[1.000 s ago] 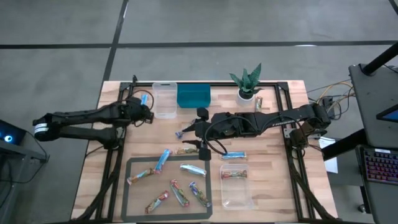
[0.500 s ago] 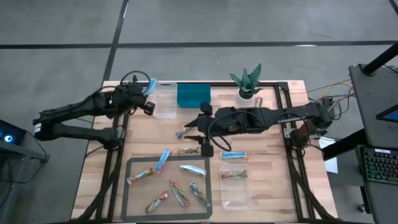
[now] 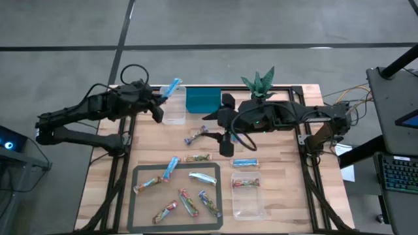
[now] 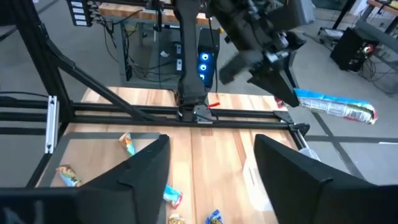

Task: Pick and place Granola Bars by type
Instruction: Put the red granola bar into the bottom transparent bin

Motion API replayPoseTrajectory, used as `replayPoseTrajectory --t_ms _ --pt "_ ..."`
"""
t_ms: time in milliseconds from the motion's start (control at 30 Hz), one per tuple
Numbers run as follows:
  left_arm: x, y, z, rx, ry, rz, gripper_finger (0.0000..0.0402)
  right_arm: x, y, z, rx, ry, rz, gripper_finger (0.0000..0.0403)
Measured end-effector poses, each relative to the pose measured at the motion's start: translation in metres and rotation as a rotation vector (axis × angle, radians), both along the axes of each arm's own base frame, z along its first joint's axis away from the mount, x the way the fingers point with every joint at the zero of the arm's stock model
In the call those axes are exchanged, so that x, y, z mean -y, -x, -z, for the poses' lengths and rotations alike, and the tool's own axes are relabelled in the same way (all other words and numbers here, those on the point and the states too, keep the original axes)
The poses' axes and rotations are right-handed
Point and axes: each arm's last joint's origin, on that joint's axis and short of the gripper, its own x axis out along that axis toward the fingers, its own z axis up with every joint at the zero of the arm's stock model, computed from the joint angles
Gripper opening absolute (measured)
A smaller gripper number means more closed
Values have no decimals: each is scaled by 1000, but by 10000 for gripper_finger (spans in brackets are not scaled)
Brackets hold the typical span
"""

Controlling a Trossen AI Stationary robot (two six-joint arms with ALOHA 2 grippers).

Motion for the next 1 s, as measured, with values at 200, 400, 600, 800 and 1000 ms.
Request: replayPoseTrajectory --t_ms 200,400,600,800,1000 --pt "8 -8 -13 114 -66 136 12 2 13 -10 11 -32 11 300" --pt "15 -12 -24 208 -122 256 12 3 18 -15 33 -63 21 336" --pt "23 -16 -33 322 -171 379 12 3 18 -17 52 -115 41 334" --pt "33 -24 -34 438 -217 484 12 3 16 -25 142 -155 45 329" --pt "44 -35 -29 570 -241 532 12 4 15 -31 210 -148 87 329"
